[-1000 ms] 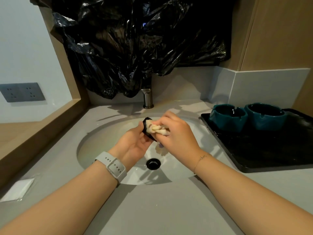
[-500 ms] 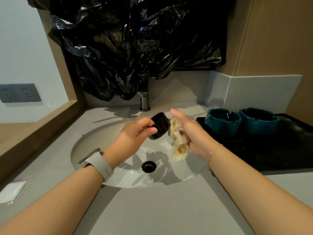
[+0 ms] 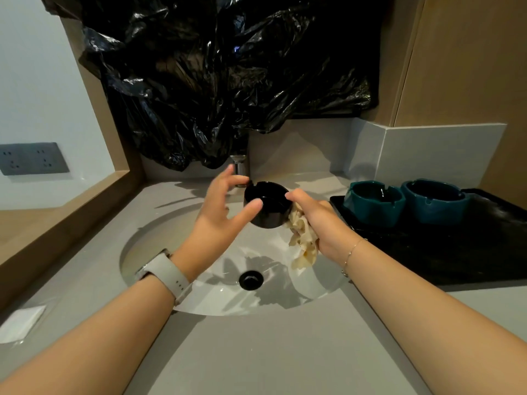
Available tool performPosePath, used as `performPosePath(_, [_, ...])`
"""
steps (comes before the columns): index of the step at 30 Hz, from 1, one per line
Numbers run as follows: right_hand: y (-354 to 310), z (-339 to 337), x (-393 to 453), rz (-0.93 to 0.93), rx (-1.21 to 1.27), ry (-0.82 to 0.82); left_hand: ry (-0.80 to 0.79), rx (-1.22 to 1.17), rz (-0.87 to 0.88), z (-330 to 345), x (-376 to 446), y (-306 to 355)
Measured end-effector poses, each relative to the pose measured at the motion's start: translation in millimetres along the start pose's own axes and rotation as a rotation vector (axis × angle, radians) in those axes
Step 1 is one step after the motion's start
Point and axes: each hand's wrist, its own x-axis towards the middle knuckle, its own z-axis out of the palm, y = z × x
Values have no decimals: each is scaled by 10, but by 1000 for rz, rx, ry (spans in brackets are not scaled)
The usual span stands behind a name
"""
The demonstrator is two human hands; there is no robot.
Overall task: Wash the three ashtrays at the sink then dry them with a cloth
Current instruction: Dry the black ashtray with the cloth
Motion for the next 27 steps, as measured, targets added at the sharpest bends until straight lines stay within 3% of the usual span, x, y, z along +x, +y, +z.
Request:
performPosePath(3, [-13,-10,-30,-15,-46,-7,-196,-523,-402,-55,32,19])
performPosePath(7, [-20,-3,-41,-51,-122,27,-211,-721,-494,-81,18,34])
performPosePath(10, [-108,-15,-54,6,9,54,-162,-711,-521,-101,31,-21])
performPosePath(12, [-160,-5,-113,-57,13,59,-147,-675,-532,-101,31,-36])
performPosePath(15, [-158,83,-220,-325,-219,40,-185,-649,-520,-77,-2,-1])
performPosePath(18, [-16,164,-226,-581,-699,123,-246,-598,-483,-7,-52,33])
performPosePath(20, [25,193,-220,-656,-756,191,-221,-564,-470,52,-63,43])
performPosePath(23, [4,236,-216,-675,-703,53,-159,-530,-450,87,-63,25])
performPosePath(25, [-11,264,-220,-611,-863,-36,-126,-495,-441,112,-76,6])
performPosePath(27, [-13,248,-197,-536,-1049,58,-128,-448,-438,167,-89,-1])
